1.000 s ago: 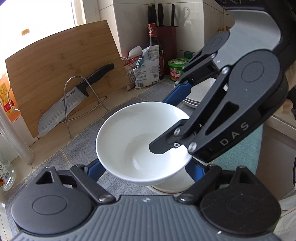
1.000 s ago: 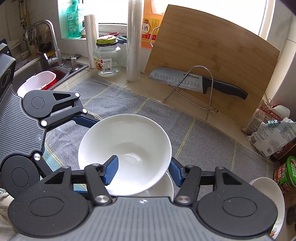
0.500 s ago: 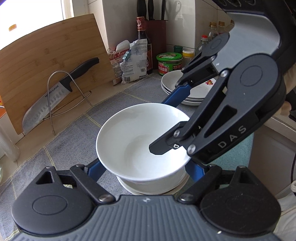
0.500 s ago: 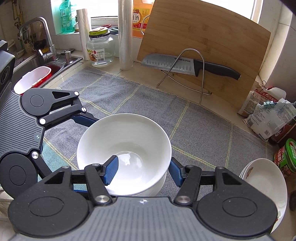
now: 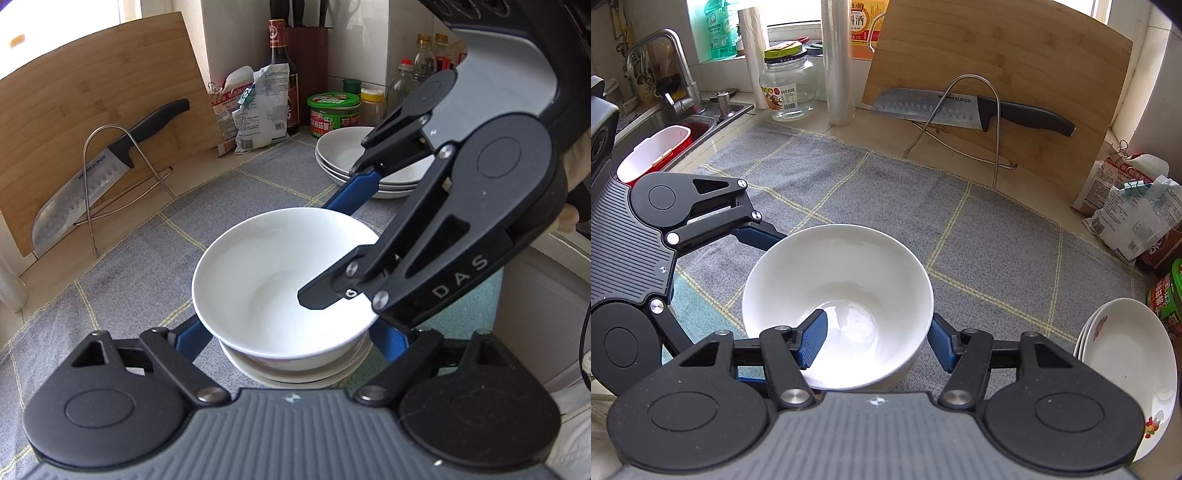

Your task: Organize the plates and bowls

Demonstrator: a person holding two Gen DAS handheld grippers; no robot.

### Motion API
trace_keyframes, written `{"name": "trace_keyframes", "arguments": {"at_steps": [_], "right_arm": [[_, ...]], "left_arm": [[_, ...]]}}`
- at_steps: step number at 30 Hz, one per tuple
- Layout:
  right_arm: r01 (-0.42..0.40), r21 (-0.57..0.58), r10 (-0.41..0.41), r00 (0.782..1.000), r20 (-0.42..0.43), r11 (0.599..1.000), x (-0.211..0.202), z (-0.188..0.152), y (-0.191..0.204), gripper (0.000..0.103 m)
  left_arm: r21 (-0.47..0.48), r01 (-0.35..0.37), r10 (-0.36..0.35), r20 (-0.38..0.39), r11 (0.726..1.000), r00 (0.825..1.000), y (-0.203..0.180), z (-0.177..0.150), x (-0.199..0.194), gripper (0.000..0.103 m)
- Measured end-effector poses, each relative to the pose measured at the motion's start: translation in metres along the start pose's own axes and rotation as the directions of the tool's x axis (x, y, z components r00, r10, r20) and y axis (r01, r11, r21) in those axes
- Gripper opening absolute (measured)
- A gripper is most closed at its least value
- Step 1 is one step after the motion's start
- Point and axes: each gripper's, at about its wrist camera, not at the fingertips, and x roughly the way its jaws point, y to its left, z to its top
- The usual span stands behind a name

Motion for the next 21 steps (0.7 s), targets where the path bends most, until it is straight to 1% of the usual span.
{"name": "trace_keyframes", "arguments": {"at_steps": [10,18,21], "right_arm": [[0.003,0.009,-0.003,1.0,0.016,1.0,0.0011,-0.002,0.0002,0.066],[0.001,0.018,-0.001,1.0,0.011,1.0,0.003,-0.0039,-0.0014,0.067],[-0.007,0.021,0.007,1.0,0.015,1.0,0.0033,-0.0053,-0.0017,0.074]], "left_arm": [[0.015,0.0,-0.001,0.004,1.0,1.0,0.0023,0.0,0.0012,0.091],[0.024,0.009,-0.008,-0.01,1.0,1.0,0.0006,0.0007,0.0035,0.091],[0.019,0.02,-0.02,-0.017,1.0,1.0,0.0015,0.0008,0.0036,0.092]]}}
